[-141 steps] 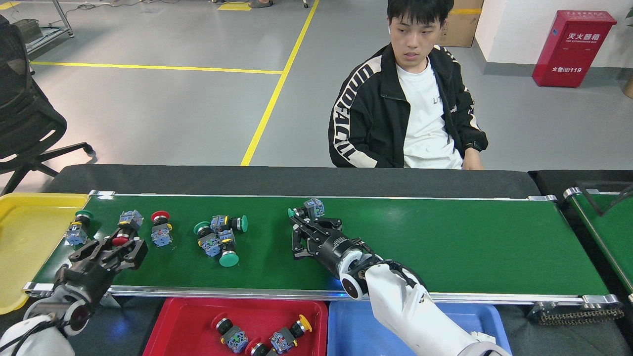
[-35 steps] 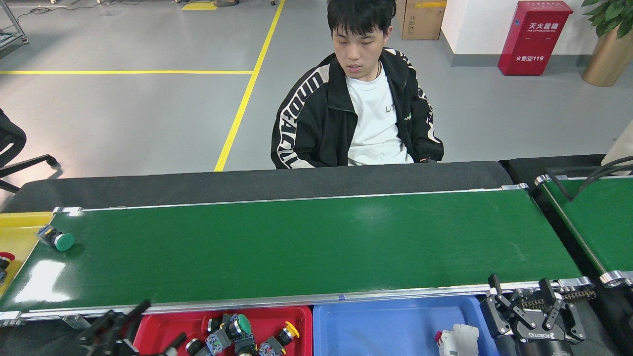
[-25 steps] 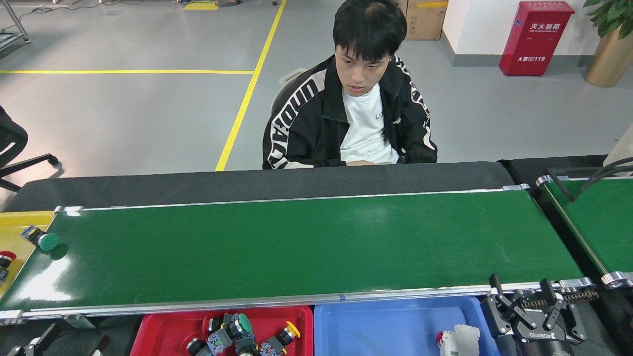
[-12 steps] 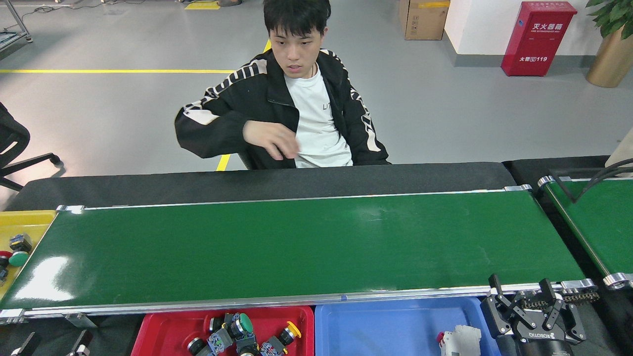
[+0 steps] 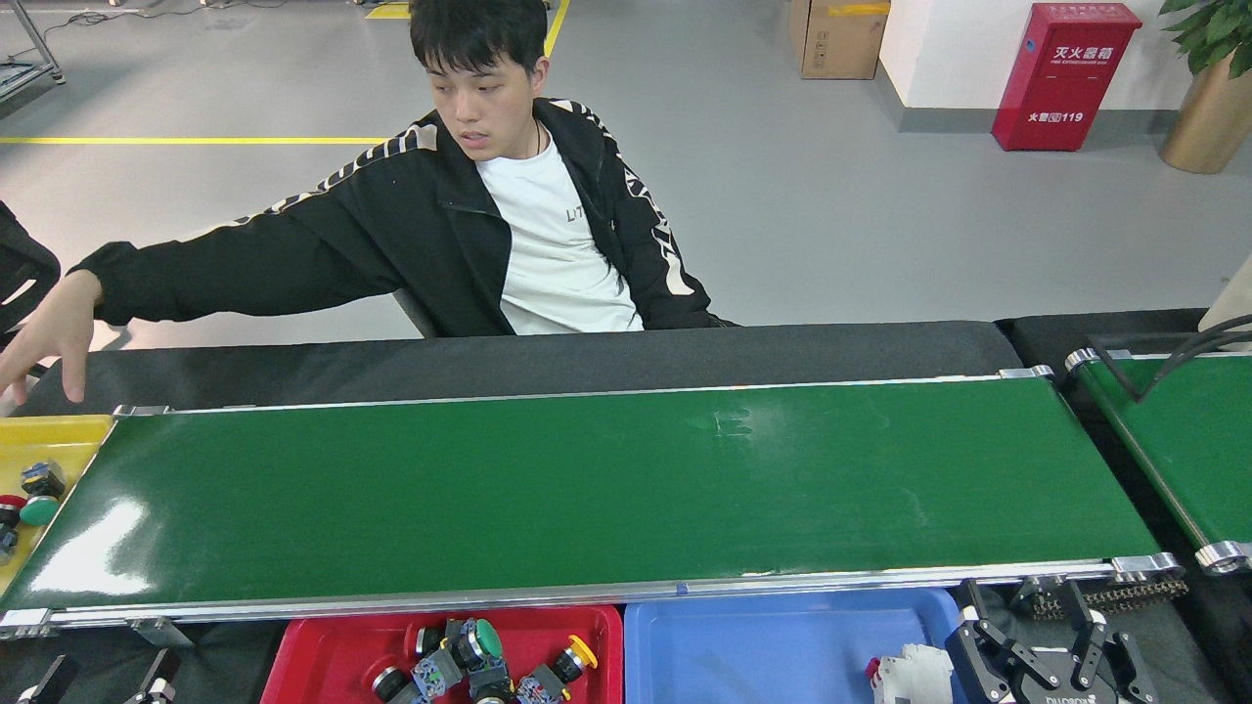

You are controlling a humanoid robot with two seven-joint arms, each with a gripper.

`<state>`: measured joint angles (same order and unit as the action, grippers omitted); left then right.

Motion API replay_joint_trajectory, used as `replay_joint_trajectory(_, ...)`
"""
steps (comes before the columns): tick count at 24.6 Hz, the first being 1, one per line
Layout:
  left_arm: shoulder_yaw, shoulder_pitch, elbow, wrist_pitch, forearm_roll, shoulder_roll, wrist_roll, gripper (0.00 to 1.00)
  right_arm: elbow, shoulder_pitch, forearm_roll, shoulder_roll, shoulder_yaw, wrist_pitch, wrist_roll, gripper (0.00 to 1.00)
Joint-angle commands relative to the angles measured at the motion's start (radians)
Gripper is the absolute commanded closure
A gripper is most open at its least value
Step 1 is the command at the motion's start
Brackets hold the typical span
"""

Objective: Pick switch part from conveyor to tray

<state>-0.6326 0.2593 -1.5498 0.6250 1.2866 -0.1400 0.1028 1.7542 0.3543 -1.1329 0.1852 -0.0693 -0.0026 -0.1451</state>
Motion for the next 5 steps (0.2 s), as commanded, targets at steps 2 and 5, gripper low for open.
replay_joint_trajectory(2, 0.002, -0.015, -0.009, -0.004, -0.003, -0.012, -0.006, 0.0, 0.014, 0.006, 0.001, 0.005, -0.024, -0.005, -0.039, 0.0)
replay_joint_trajectory(5, -0.01, -0.011, -0.004, -0.007, -0.003, -0.012, -0.008, 0.0, 0.014, 0.005, 0.001, 0.002, -0.023, -0.022, -0.039, 0.0)
